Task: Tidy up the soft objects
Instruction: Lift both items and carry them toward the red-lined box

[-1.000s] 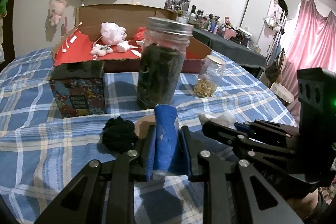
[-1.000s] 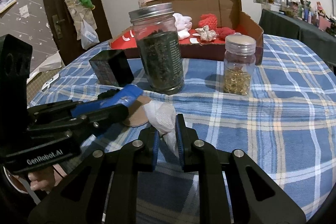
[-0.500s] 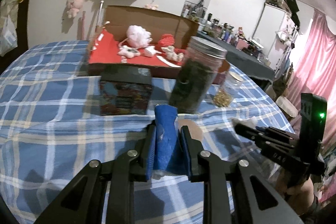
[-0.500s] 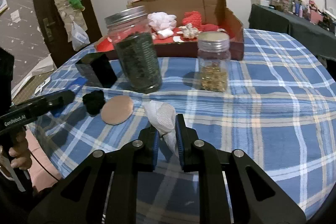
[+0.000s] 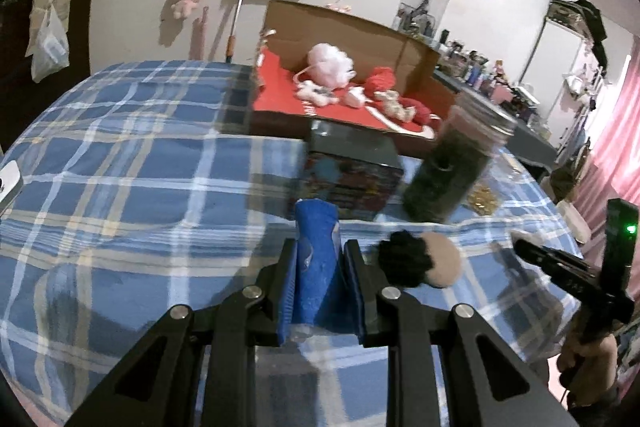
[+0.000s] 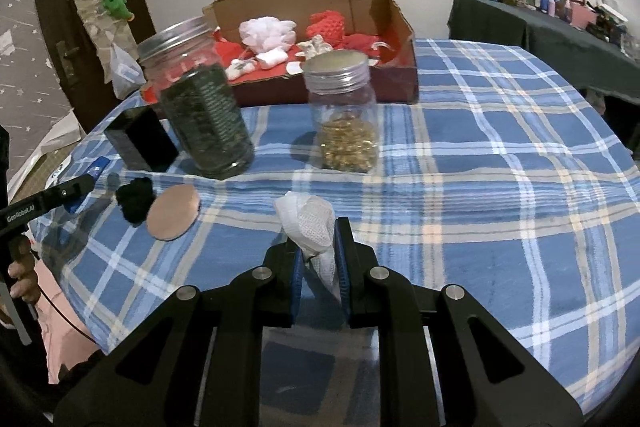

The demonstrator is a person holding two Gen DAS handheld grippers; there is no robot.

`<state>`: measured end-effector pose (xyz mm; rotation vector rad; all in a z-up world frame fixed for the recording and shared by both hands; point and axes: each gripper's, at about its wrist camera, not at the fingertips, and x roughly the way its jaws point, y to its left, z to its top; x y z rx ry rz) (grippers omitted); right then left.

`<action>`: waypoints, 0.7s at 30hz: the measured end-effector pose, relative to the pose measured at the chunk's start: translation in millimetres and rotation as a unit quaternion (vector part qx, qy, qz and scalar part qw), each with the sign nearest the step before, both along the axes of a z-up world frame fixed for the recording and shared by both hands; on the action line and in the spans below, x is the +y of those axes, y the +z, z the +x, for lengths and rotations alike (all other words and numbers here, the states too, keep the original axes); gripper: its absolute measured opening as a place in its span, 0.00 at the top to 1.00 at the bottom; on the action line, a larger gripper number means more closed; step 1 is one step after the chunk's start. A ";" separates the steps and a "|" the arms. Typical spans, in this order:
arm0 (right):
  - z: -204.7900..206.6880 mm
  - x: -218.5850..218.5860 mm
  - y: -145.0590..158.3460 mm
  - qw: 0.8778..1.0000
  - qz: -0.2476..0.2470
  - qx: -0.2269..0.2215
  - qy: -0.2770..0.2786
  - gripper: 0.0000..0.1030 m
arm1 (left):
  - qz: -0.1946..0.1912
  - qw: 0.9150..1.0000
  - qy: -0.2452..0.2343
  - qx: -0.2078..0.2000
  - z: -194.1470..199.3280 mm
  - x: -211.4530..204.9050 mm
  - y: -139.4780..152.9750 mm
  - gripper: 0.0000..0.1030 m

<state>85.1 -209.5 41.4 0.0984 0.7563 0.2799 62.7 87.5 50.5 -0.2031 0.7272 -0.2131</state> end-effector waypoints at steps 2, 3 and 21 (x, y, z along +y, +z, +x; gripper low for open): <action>3.8 -3.9 -1.0 1.000 0.000 0.005 -0.003 0.86 | 0.003 1.000 0.006 0.006 5.2 6.8 -2.8 0.76; 6.2 -5.9 -1.4 1.000 0.000 0.009 -0.004 0.86 | 0.005 1.000 0.010 0.010 8.2 10.7 -4.0 0.76; 72.4 -57.6 10.2 0.997 0.048 0.059 0.007 0.86 | 0.067 0.997 -0.029 0.010 60.2 38.9 4.7 0.76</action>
